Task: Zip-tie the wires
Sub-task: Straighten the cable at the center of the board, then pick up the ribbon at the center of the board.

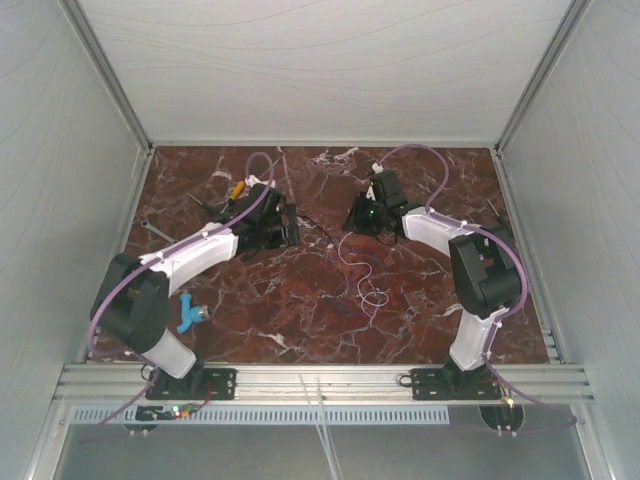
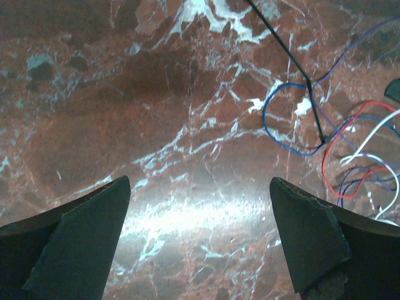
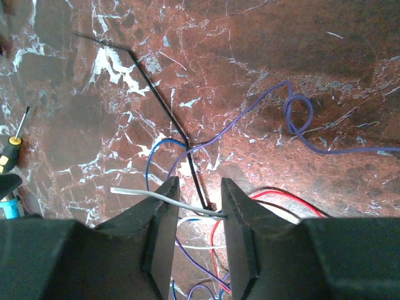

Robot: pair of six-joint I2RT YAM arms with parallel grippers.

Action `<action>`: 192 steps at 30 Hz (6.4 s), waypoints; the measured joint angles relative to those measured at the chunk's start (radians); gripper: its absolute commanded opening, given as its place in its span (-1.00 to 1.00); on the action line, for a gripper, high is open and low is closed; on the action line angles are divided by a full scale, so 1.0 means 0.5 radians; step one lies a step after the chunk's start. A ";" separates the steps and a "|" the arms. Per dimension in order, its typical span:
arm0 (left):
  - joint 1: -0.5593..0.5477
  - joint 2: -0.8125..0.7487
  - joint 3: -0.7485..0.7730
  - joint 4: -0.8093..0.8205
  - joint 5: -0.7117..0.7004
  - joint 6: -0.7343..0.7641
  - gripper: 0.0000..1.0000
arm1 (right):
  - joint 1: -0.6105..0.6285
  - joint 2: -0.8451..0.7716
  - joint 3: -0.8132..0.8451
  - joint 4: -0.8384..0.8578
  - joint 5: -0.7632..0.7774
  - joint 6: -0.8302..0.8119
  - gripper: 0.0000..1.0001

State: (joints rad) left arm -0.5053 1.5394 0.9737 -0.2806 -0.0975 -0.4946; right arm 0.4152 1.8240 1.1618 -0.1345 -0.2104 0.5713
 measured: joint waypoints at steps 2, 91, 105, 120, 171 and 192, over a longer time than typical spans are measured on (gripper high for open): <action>0.001 0.084 0.071 -0.001 -0.017 -0.007 0.80 | -0.013 0.002 0.000 -0.003 -0.027 0.007 -0.22; -0.143 1.477 1.714 0.357 -0.388 -0.297 -1.00 | -0.443 -1.193 -0.494 -0.124 -0.378 -0.013 0.45; -0.085 0.845 1.196 1.118 0.079 -0.022 -1.00 | -0.443 -1.464 -0.688 0.150 -0.425 -0.014 0.44; -0.323 -0.043 0.238 1.563 0.620 0.489 -1.00 | -0.081 -1.814 -0.894 0.719 -0.518 -0.104 0.37; -1.204 -0.317 -0.072 1.588 -0.536 2.210 -0.28 | 0.731 -1.450 -0.121 -0.175 1.079 -0.329 -1.00; -1.212 -1.072 -0.250 0.915 -0.638 0.517 0.95 | 0.385 -1.763 -0.480 -0.027 1.024 0.124 -1.00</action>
State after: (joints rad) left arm -1.1110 1.0035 0.8486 0.1768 -0.4164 -0.2363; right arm 0.6075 0.9424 0.9218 -0.1482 0.3016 0.6334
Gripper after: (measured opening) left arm 0.993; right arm 0.003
